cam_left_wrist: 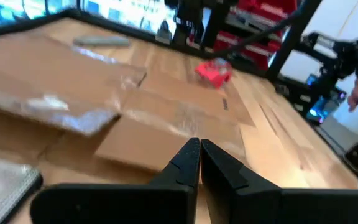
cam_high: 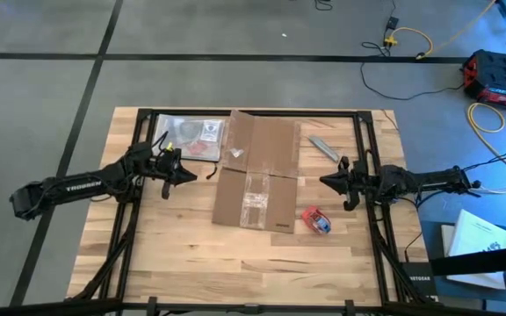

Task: Unpack boxes
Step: Return to Home Position

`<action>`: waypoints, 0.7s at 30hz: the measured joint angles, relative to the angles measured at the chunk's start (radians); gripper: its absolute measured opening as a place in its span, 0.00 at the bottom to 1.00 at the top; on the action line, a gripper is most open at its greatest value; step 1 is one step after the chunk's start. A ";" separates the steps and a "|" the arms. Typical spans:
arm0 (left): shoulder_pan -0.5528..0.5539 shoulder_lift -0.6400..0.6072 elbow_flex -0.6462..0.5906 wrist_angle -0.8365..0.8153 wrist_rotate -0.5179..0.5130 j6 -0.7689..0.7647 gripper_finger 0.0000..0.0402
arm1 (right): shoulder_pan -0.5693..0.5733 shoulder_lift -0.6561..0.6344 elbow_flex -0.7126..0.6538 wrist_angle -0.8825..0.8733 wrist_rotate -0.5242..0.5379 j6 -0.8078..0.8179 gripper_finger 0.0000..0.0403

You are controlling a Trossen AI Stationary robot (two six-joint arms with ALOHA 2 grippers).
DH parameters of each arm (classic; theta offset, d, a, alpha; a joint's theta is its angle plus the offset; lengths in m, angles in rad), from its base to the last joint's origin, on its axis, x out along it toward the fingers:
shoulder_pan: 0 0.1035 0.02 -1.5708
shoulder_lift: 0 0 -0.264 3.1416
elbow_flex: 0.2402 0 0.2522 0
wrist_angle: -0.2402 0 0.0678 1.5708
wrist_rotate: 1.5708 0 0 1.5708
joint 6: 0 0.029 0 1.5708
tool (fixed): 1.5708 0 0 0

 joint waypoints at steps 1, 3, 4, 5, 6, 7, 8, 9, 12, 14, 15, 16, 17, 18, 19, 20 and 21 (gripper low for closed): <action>0.011 0.001 0.000 -0.009 0.012 0.009 0.00 | 0.000 0.000 0.000 0.001 0.000 -0.004 0.00; 0.030 0.002 0.000 0.008 0.014 0.024 0.00 | 0.000 0.000 0.000 0.000 0.002 -0.029 0.00; 0.039 0.002 0.000 0.019 0.014 0.032 0.00 | 0.000 0.000 0.000 0.000 0.003 -0.042 0.00; 0.049 0.002 0.000 0.029 0.014 0.039 0.00 | 0.000 0.000 0.000 -0.001 0.004 -0.055 0.00; 0.058 0.002 0.000 0.031 0.014 0.045 0.00 | 0.000 0.000 0.000 -0.001 0.006 -0.068 0.00; 0.065 0.002 0.000 0.031 0.014 0.054 0.00 | 0.000 0.000 0.000 -0.001 0.008 -0.089 0.00; 0.072 0.002 0.000 0.027 0.012 0.062 0.00 | 0.000 0.000 0.000 -0.001 0.011 -0.136 0.00; 0.077 0.002 0.000 0.018 0.006 0.073 0.00 | 0.000 0.001 0.000 -0.001 0.011 -0.207 0.00; 0.086 0.003 0.000 -0.005 -0.071 0.099 0.00 | 0.000 0.002 0.000 -0.001 0.012 -0.396 0.00; 0.086 0.003 0.000 -0.011 -0.144 0.084 0.00 | 0.000 0.002 0.000 0.002 0.038 -0.405 0.00; 0.086 0.003 0.000 -0.009 -0.175 0.072 0.00 | 0.000 0.002 0.000 0.004 0.051 -0.407 0.00; 0.086 0.003 0.000 -0.011 -0.199 0.056 0.00 | 0.000 0.002 0.000 0.004 0.056 -0.409 0.00; 0.086 0.003 0.000 -0.015 -0.207 0.033 0.00 | 0.000 0.002 0.000 0.004 0.056 -0.409 0.00; 0.086 0.003 0.000 -0.017 -0.209 0.021 0.00 | 0.000 0.002 0.000 0.004 0.055 -0.409 0.00; 0.086 0.003 0.000 -0.024 -0.209 0.012 0.00 | 0.000 0.002 0.000 0.004 0.055 -0.409 0.00; 0.086 0.003 0.000 -0.037 -0.210 0.003 0.00 | 0.000 0.002 0.000 0.003 0.053 -0.409 0.00; 0.086 0.003 0.000 -0.045 -0.209 -0.046 0.00 | 0.000 0.002 0.000 0.003 0.052 -0.409 0.00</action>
